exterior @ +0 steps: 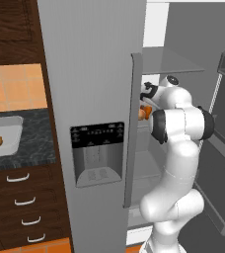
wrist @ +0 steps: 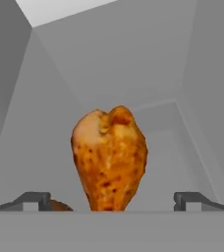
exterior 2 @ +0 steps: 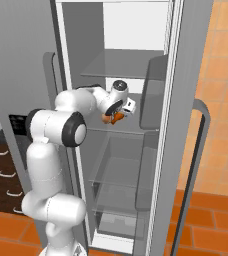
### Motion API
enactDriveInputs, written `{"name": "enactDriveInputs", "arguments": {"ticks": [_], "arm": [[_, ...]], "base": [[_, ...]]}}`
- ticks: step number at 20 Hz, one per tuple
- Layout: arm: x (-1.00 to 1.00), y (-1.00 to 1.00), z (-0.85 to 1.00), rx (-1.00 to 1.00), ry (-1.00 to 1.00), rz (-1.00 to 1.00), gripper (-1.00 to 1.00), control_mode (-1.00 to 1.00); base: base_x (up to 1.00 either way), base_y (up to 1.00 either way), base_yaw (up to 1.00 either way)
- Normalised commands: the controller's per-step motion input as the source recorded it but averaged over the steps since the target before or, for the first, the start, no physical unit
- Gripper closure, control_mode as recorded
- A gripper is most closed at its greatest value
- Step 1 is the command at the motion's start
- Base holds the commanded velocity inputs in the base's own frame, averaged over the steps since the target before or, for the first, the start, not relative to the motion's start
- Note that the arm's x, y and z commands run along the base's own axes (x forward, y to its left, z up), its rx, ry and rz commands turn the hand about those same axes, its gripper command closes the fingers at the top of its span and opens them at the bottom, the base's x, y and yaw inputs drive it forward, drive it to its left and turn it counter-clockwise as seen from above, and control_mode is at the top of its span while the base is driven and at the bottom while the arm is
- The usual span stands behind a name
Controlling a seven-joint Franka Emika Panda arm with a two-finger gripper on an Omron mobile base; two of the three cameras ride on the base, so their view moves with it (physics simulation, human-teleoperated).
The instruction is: Place one onion and one chicken drumstick in each tupperware on the nearby counter, to pack two identical lunches.
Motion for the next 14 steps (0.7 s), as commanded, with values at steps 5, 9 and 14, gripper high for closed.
{"name": "enactDriveInputs", "arguments": {"ticks": [5, 9, 14], "arm": [[0.13, 0.00, -0.19, 0.00, 0.00, -0.03, -1.00, -1.00], [0.03, 0.00, -0.14, 0.00, -0.04, -0.02, -1.00, -1.00], [0.02, 0.02, -0.07, 0.00, -0.07, -0.01, -1.00, -1.00]], "base": [[0.00, 0.00, 0.00], [0.00, 0.00, 0.00], [0.00, 0.00, 0.00]]}}
